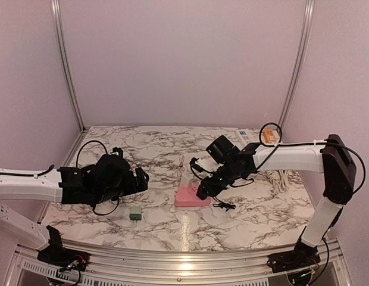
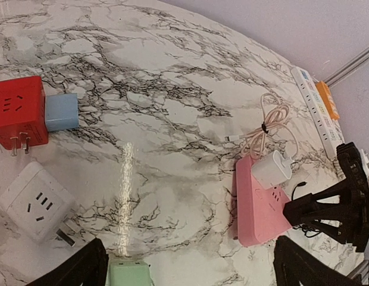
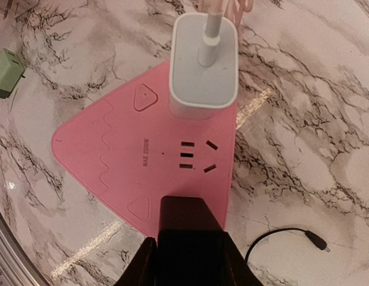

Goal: Insert the plug
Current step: Move the plug to the center of the board, then pick up the socket from the center of the board.

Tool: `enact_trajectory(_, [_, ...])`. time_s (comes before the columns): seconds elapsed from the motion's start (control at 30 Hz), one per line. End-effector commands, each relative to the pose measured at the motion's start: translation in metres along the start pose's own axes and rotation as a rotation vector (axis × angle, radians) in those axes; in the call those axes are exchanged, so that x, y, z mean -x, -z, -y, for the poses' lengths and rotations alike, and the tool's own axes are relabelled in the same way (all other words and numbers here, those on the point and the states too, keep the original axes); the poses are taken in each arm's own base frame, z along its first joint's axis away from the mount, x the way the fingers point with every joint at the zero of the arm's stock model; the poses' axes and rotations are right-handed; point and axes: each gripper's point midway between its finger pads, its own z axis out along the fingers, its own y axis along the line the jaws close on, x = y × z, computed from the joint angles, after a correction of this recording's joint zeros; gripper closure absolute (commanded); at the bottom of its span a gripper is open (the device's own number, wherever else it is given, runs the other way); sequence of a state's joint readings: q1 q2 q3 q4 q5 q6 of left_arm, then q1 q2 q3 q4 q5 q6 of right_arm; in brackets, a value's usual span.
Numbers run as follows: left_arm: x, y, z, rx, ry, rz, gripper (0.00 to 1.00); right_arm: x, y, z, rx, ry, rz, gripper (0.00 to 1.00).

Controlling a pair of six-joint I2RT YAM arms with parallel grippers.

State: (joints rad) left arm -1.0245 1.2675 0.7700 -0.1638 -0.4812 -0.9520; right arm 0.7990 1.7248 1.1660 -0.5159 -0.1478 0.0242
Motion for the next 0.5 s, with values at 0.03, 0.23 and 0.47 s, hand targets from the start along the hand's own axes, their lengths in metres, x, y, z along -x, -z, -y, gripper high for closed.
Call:
enact_trajectory(0.03, [0.008,0.024,-0.037,0.082,-0.03,0.045,0.01,0.016,-0.002,0.001,0.004,0.003,0.028,0.83])
enact_trajectory(0.23, [0.022,0.049,-0.059,0.119,-0.016,0.101,0.01,0.024,0.007,-0.003,0.016,-0.002,0.047,1.0])
enact_trajectory(0.47, [0.034,0.071,-0.09,0.193,0.033,0.185,0.01,0.061,0.047,-0.023,0.007,-0.009,0.177,1.0])
